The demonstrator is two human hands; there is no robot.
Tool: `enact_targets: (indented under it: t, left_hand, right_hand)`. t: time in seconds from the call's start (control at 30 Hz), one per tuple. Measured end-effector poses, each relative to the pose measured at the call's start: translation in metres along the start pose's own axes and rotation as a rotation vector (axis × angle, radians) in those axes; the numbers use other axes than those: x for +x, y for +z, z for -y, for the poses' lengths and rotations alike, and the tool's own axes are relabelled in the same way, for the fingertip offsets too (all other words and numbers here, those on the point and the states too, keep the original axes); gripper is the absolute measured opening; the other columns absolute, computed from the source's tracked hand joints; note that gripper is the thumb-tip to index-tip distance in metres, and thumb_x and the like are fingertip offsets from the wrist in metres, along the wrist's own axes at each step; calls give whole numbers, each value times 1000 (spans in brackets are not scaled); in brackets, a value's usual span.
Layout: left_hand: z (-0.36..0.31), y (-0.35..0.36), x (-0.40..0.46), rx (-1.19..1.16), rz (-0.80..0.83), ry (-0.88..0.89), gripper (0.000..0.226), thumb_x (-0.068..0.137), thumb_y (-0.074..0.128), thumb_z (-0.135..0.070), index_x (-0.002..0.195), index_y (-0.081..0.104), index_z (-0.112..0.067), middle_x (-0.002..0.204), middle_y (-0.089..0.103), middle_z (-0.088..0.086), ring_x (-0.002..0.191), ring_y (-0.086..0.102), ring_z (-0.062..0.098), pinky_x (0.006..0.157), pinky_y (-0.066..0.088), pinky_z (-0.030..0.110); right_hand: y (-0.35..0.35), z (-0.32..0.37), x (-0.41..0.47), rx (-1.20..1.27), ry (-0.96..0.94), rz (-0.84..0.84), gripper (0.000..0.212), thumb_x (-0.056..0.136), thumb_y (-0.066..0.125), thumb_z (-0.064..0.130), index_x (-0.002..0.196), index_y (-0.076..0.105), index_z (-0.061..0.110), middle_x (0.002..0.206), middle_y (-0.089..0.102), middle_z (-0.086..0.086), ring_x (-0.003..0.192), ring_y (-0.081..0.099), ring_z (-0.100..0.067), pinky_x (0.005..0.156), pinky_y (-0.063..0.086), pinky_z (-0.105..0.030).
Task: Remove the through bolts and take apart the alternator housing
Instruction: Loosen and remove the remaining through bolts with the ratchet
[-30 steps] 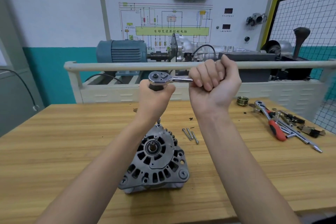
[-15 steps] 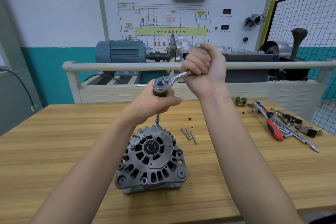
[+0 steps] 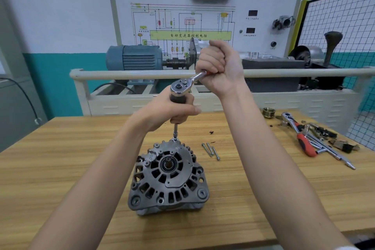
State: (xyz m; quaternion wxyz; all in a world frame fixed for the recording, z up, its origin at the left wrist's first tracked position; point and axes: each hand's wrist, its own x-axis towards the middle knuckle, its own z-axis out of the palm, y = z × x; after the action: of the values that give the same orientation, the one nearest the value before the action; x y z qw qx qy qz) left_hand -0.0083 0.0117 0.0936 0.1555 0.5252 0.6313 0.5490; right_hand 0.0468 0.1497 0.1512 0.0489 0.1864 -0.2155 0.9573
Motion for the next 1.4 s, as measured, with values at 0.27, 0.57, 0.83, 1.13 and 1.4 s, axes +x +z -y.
enact_targets:
  t: [0.27, 0.57, 0.83, 1.13, 1.4]
  left_hand:
    - [10, 21, 6, -91, -523, 65, 31, 66, 54, -8, 43, 39, -23, 41, 29, -3, 39, 20, 13, 46, 17, 22]
    - [-4, 0, -4, 140, -57, 18, 34, 70, 73, -18, 47, 48, -14, 43, 40, 3, 43, 34, 17, 49, 30, 26]
    - [6, 12, 6, -36, -370, 28, 43, 73, 61, -7, 41, 37, -22, 41, 29, -2, 36, 23, 13, 44, 23, 18]
    - [-1, 6, -6, 97, -216, 49, 33, 71, 67, -11, 46, 46, -16, 44, 39, 6, 44, 33, 20, 47, 29, 24]
    - [0, 9, 2, -84, -137, 8, 43, 70, 60, -4, 39, 37, -22, 40, 26, -4, 36, 22, 11, 43, 19, 19]
  right_hand:
    - [-10, -23, -36, 38, -448, -39, 54, 96, 35, 13, 43, 30, 19, 36, 22, 7, 29, 19, -7, 31, 21, -20]
    - [-6, -5, -18, 17, -138, 37, 54, 95, 34, 14, 41, 32, 15, 33, 26, 5, 28, 18, -6, 33, 19, -18]
    - [-9, -16, -23, 58, -332, -17, 55, 95, 36, 14, 41, 31, 18, 34, 23, 6, 27, 20, -7, 31, 20, -18]
    - [-5, -11, -24, -26, -232, 64, 50, 90, 38, 12, 40, 33, 16, 33, 25, 6, 26, 23, -7, 32, 21, -19]
    - [-8, -6, -7, 110, -150, -13, 50, 90, 38, 12, 41, 31, 16, 32, 26, 6, 24, 24, -8, 31, 18, -17]
